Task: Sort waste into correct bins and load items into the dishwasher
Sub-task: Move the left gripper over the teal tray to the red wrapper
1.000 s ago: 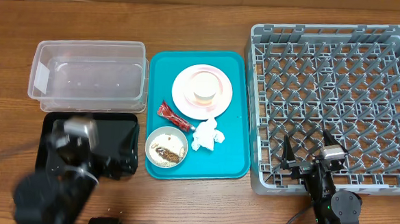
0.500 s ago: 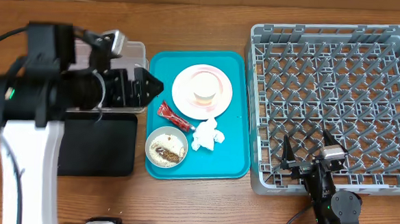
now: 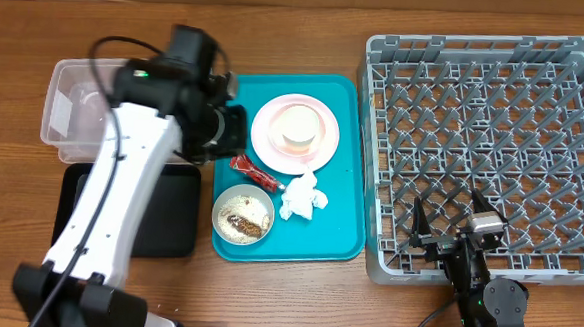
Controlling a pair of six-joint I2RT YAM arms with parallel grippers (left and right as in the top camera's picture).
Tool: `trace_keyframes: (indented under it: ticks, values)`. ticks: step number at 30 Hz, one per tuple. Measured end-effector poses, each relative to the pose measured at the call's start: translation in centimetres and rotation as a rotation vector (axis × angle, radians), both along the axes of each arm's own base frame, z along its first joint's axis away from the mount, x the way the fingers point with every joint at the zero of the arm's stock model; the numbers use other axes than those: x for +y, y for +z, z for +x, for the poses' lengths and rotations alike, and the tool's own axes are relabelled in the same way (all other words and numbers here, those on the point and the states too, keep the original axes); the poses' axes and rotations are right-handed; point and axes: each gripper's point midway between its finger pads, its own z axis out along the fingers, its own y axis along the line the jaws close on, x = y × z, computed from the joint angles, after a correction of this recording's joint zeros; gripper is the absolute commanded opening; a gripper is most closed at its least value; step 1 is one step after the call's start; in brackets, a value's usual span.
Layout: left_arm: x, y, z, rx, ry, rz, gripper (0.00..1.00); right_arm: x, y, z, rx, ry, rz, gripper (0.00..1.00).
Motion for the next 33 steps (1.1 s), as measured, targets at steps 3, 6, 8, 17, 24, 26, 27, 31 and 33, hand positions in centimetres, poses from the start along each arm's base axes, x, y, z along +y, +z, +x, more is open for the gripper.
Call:
trace_keyframes:
  ticks: [3, 6, 8, 17, 24, 26, 27, 31, 33]
  values:
    - [-1.2, -1.7, 0.4, 0.016, -0.006, 0.023, 0.32, 0.0, 0.0, 0.0, 0.0, 0.0, 0.0, 1.0]
    - [-1.7, -3.0, 0.7, 0.041, 0.002, 0.038, 0.69, 0.0, 0.0, 0.0, 0.0, 0.0, 0.0, 1.0]
    - [-1.7, -3.8, 0.9, 0.064, 0.011, 0.05, 0.69, 0.0, 0.0, 0.0, 0.001, 0.0, 0.001, 1.0]
    - [-1.7, -7.3, 1.3, 0.161, 0.036, 0.084, 0.54, 0.0, 0.0, 0.0, 0.001, 0.0, 0.001, 1.0]
    - [-1.7, -10.4, 1.2, 0.25, 0.049, 0.114, 0.54, 0.0, 0.0, 0.0, 0.001, 0.0, 0.0, 1.0]
    - [-1.7, -10.9, 1.1, 0.265, 0.05, 0.12, 0.54, 0.0, 0.0, 0.0, 0.001, 0.0, 0.001, 1.0]
    - [-1.9, -11.2, 1.0, 0.272, 0.047, 0.123, 0.54, 0.0, 0.0, 0.0, 0.001, 0.0, 0.0, 1.0]
    - [-2.5, -12.1, 0.6, 0.299, 0.042, 0.138, 0.5, 0.0, 0.0, 0.0, 0.001, 0.0, 0.0, 1.0]
    - [-2.9, -12.5, 0.4, 0.311, 0.034, 0.147, 0.5, 0.0, 0.0, 0.0, 0.001, 0.0, 0.0, 1.0]
